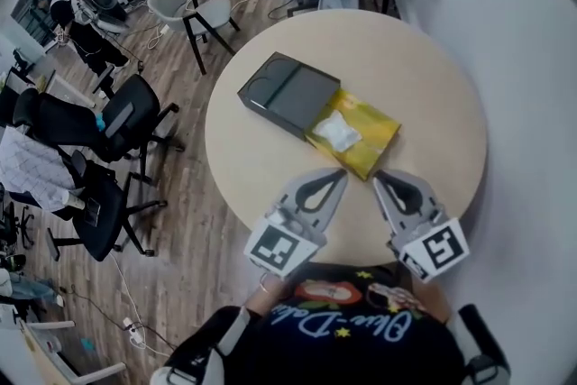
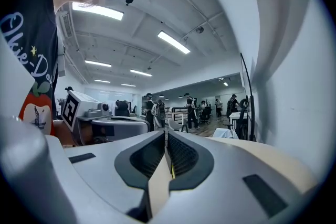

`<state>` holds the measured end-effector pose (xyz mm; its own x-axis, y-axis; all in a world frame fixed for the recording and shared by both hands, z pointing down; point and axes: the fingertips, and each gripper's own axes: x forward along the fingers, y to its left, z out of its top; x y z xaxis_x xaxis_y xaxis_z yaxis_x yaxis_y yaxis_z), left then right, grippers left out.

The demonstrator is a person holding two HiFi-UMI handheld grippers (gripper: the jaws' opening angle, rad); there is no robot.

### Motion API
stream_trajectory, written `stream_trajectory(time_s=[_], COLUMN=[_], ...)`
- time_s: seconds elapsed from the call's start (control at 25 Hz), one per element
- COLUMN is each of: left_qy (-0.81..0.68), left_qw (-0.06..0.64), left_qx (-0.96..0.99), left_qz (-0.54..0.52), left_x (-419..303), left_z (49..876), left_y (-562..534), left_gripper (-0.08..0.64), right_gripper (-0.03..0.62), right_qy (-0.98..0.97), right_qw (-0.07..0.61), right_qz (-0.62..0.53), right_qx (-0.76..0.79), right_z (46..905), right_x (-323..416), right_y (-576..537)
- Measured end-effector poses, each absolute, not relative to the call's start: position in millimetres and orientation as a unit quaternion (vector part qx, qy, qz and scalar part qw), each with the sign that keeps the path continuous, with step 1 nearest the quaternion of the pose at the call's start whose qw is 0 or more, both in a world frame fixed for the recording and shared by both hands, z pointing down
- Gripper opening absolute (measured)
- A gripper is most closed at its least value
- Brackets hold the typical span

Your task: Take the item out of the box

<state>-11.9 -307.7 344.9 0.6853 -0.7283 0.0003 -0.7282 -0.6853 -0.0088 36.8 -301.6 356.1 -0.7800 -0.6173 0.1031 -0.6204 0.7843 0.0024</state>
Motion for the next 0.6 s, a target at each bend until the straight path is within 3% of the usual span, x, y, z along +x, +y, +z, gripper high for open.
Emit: stream_trajectory(time_s=[0.6], left_qy=[0.39], left_qw=[-0.023], left_qx=[-0.92], left_qz=[-0.01], left_x=[-70.9], left_z=[385.4], left_y=[-363.5], left_gripper=[-0.006], right_gripper=[-0.002], right_qy=[-0.928], right_qw=[0.107], right_qz=[0.042], right_qx=[0.354], right_z=[399.9], right_x=[-11.7], right_y=[-367.1])
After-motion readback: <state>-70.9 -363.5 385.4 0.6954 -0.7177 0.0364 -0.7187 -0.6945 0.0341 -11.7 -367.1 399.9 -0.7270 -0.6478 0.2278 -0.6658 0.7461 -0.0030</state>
